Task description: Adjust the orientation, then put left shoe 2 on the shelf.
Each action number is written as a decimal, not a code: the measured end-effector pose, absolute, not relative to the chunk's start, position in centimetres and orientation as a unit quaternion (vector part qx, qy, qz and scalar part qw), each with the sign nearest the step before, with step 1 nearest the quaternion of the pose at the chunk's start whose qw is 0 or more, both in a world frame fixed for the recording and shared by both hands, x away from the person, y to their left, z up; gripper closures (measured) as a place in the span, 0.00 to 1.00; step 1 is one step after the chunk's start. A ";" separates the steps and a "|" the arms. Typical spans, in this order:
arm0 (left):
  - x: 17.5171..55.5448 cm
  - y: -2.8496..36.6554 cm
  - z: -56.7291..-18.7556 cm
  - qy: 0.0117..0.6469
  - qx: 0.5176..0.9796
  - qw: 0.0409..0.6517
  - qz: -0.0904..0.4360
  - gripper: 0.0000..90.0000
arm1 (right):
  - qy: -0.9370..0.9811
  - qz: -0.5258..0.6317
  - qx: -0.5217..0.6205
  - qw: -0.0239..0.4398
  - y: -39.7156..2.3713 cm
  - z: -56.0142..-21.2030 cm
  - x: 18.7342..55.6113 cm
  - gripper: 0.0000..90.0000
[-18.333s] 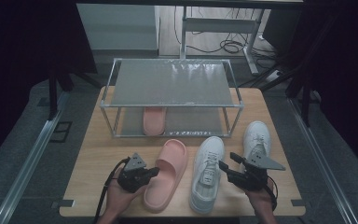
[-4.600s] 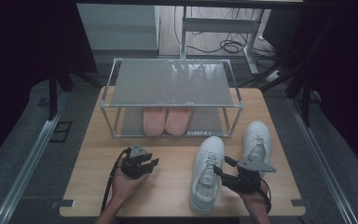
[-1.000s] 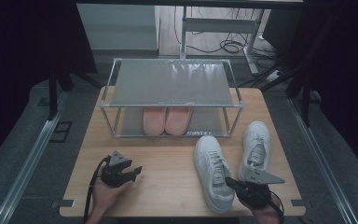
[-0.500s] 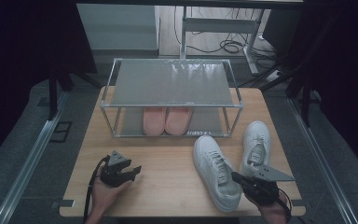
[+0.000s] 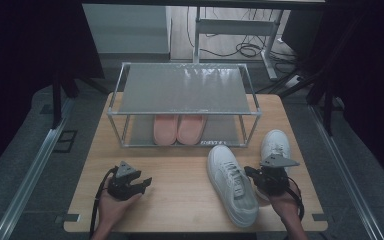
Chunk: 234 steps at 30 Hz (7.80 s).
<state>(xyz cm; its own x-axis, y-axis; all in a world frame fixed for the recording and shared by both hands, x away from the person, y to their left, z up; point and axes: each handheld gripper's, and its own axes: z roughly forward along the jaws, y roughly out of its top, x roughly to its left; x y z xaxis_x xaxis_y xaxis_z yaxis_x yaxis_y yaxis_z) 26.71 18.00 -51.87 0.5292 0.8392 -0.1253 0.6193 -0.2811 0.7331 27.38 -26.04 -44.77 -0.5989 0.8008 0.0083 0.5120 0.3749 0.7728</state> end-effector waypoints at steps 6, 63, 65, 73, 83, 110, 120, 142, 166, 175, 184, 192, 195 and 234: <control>26.7 18.1 -51.8 0.462 0.787 0.383 0.145 0.54 | 0.811 0.357 0.426 0.185 -25.7 -45.3 28.4 1.00; 26.6 18.4 -51.6 0.465 0.783 0.382 0.154 0.54 | 0.799 0.441 0.376 0.158 -23.6 -44.9 27.6 1.00; 26.6 18.3 -51.6 0.465 0.783 0.382 0.154 0.54 | 0.794 0.450 0.376 0.161 -24.0 -44.8 27.1 1.00; 26.4 18.2 -51.1 0.459 0.782 0.392 0.155 0.53 | 0.777 0.471 0.378 0.177 -24.9 -44.8 25.1 0.93; 26.3 18.4 -51.3 0.463 0.781 0.388 0.159 0.52 | 0.767 0.482 0.385 0.177 -26.0 -45.0 23.9 0.87; 26.2 18.4 -51.4 0.461 0.784 0.386 0.153 0.51 | 0.796 0.445 0.380 0.157 -22.3 -47.4 25.8 0.59; 26.2 18.4 -51.5 0.460 0.784 0.387 0.152 0.51 | 0.804 0.416 0.394 0.159 -21.1 -48.9 27.0 0.64; 26.2 18.5 -51.4 0.462 0.782 0.390 0.151 0.51 | 0.774 0.458 0.407 0.161 -21.3 -49.5 27.4 0.91; 26.1 19.5 -51.0 0.471 0.772 0.395 0.160 0.51 | 0.698 0.584 0.398 0.112 -21.8 -46.6 25.9 0.90; 26.1 19.7 -50.8 0.474 0.769 0.397 0.161 0.51 | 0.675 0.618 0.391 0.097 -21.6 -45.4 25.6 0.91; 26.2 19.9 -50.7 0.475 0.767 0.399 0.162 0.51 | 0.667 0.630 0.385 0.098 -21.3 -44.4 25.6 0.91; 26.2 19.9 -50.7 0.475 0.768 0.399 0.161 0.51 | 0.661 0.631 0.392 0.108 -21.1 -43.5 25.9 0.91; 26.2 19.9 -50.7 0.475 0.767 0.400 0.161 0.51 | 0.660 0.632 0.391 0.112 -21.0 -42.9 26.1 0.91; 26.3 19.6 -51.2 0.473 0.769 0.404 0.148 0.51 | 0.630 0.651 0.396 0.151 -16.3 -34.2 34.6 0.91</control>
